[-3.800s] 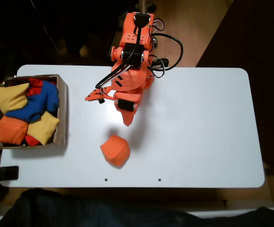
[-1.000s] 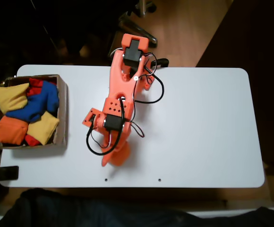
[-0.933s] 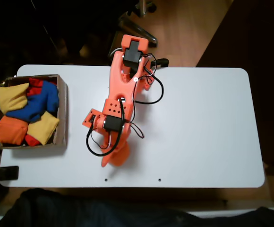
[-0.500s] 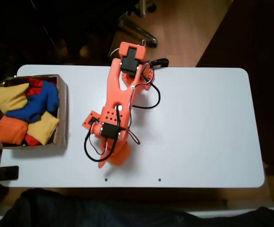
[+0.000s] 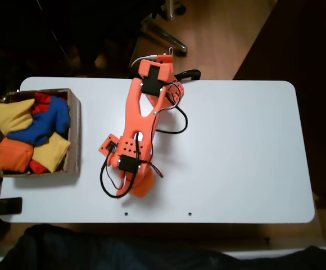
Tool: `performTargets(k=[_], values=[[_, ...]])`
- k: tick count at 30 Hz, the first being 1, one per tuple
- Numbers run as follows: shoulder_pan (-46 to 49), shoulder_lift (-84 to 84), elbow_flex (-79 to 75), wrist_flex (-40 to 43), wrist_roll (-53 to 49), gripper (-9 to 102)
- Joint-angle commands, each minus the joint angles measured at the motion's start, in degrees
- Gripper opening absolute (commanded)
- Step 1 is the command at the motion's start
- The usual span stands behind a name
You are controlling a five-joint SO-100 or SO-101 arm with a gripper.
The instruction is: Grasp a bag and put it in the box.
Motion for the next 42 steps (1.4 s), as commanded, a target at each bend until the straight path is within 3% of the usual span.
performTargets(k=[1, 9, 11, 15, 20, 27, 31, 35, 39, 42], values=[[0.0, -0.1, -2.2, 0.4, 0.4, 98], [-0.5, -0.9, -2.0, 0.1, 0.4, 97], [-0.9, -0.9, -1.9, -0.2, -0.2, 90], [-1.3, -0.9, -1.5, -0.3, -0.2, 89], [-1.6, -0.5, -0.4, -1.9, -1.4, 71], [-1.6, 0.6, 1.7, -3.8, -2.3, 55], [-1.4, 1.8, 3.0, -5.0, -2.7, 37], [-1.4, 3.5, 4.5, -5.7, -2.8, 33], [-1.4, 6.2, 6.3, -6.8, -2.4, 20], [-1.4, 8.5, 7.6, -7.1, -2.3, 18]])
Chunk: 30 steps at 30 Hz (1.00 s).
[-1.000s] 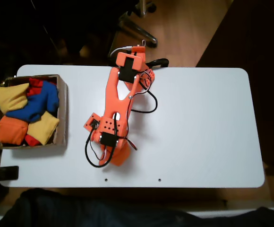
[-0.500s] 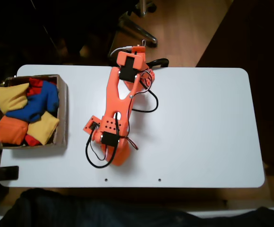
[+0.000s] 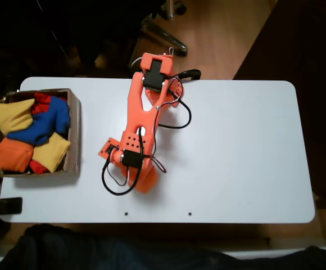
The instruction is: Grasp a bag and put it in the box.
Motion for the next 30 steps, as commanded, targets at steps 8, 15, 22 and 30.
performTargets(k=[8, 15, 22, 30], values=[[-0.4, 10.4, 3.2, -0.1, -0.1, 11], [-0.4, 18.4, 4.5, 1.1, -0.4, 12], [-0.2, 27.9, 4.5, 4.9, -1.6, 11], [1.6, 39.3, 4.6, 8.8, -4.7, 11]])
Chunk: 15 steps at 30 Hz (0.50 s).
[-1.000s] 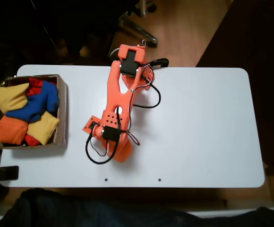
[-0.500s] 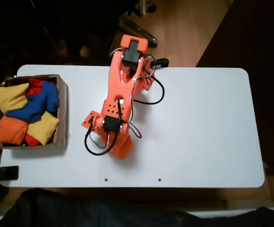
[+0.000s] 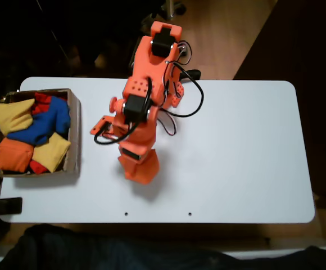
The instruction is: Grasp a bag and put it in the box.
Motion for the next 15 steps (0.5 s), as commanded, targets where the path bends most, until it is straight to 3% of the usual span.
performTargets(k=[1, 15], values=[[1.4, 8.0, -0.4, 1.0, -1.1, 11], [4.5, 23.2, -0.4, 4.0, -5.7, 11]])
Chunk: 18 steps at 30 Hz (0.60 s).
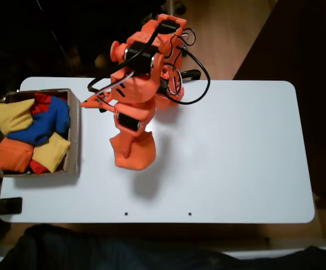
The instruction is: Grasp a bag and put it in the box.
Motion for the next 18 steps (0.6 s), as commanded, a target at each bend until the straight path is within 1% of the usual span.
performTargets(k=[1, 18], values=[[1.5, 5.1, -0.5, 0.1, -1.1, 11], [6.2, 15.0, -0.5, 0.4, -5.4, 11]])
